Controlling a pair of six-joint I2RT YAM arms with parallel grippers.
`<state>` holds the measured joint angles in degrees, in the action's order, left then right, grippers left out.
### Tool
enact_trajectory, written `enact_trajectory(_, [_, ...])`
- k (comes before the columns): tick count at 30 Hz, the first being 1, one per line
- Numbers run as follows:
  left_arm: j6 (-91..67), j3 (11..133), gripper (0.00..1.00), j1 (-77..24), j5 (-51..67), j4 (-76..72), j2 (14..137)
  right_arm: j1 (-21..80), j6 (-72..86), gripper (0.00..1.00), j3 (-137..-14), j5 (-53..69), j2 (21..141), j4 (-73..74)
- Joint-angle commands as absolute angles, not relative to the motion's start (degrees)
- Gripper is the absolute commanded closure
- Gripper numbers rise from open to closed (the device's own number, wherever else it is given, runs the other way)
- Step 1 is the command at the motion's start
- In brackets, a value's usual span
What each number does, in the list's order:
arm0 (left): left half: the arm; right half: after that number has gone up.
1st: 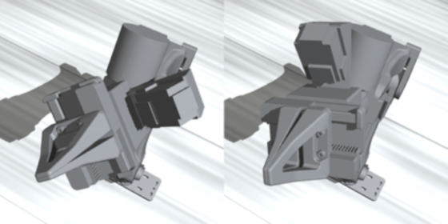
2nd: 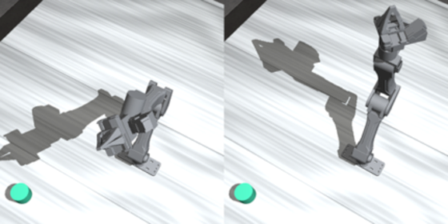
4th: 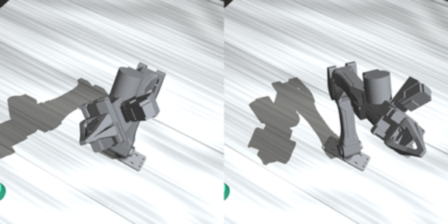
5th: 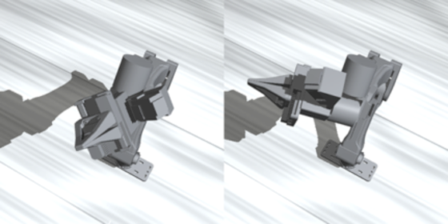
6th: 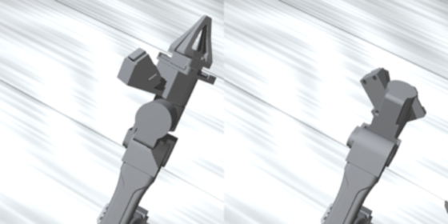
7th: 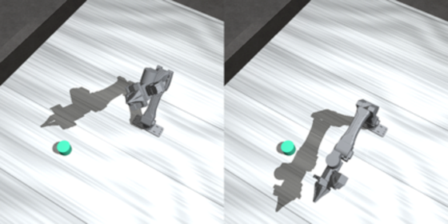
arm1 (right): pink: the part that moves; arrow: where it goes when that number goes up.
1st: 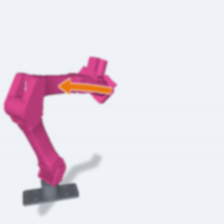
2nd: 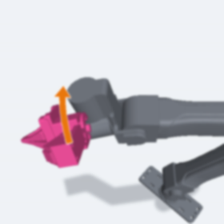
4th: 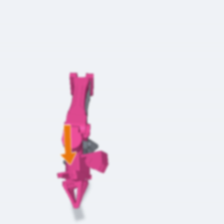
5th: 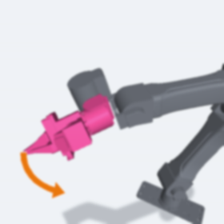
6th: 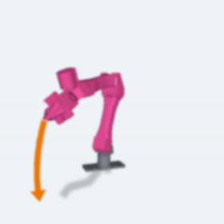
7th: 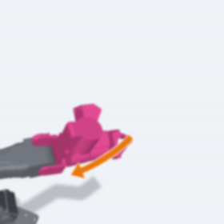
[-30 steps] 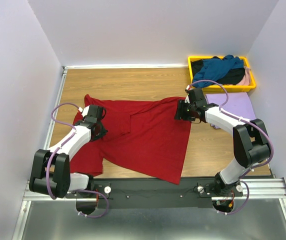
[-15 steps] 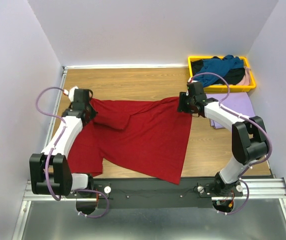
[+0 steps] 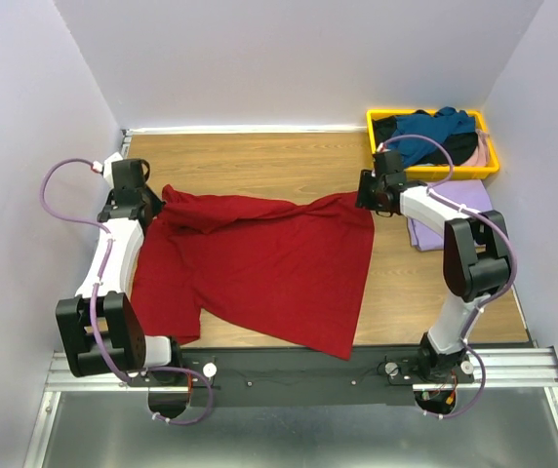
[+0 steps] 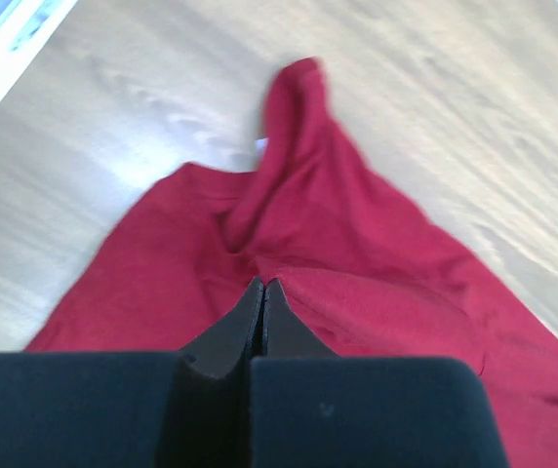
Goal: Fold and stack the t-shirts
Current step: Flatten the tshirt out
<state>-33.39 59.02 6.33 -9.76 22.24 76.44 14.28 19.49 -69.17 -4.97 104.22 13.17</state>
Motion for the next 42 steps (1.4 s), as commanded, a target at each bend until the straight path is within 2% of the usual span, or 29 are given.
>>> enact_trajectory(1, [-30.85, 57.31, 1.00, 8.61, -7.30, 19.78, 75.76, 14.59, 20.56, 0.45, -67.94, -0.53, 106.26, 13.62])
enact_trajectory(12, [-29.00, 53.00, 1.00, 12.04, -5.98, 17.32, 74.88, 15.03, 23.81, 0.48, -54.78, 5.72, 102.84, 16.78])
enact_trajectory(15, [-28.92, 52.30, 1.00, 12.13, -5.80, 17.05, 74.97, 15.12, 25.22, 0.57, -51.51, 5.80, 99.76, 19.07])
enact_trajectory(21, [-28.92, 51.77, 1.00, 12.48, -9.05, 17.49, 72.78, 15.21, 26.64, 0.58, -44.30, 7.21, 92.73, 24.25])
enact_trajectory(27, [-28.92, 53.61, 1.00, 12.39, -6.77, 17.31, 74.87, 14.42, 20.93, 0.53, -52.63, 4.31, 90.52, 25.05])
enact_trajectory(35, [-28.48, 53.44, 1.00, 12.48, -2.21, 15.30, 77.25, 13.71, 9.94, 0.48, -71.78, 1.40, 100.88, 25.40])
enact_trajectory(37, [-28.74, 53.00, 1.00, 12.39, -1.06, 14.51, 76.99, 13.71, 6.27, 0.41, -74.43, 2.28, 102.47, 25.40])
enact_trajectory(42, [-28.92, 51.59, 1.00, 12.30, 1.40, 13.71, 75.85, 13.71, -1.30, 0.41, -76.37, 3.78, 106.16, 26.54])
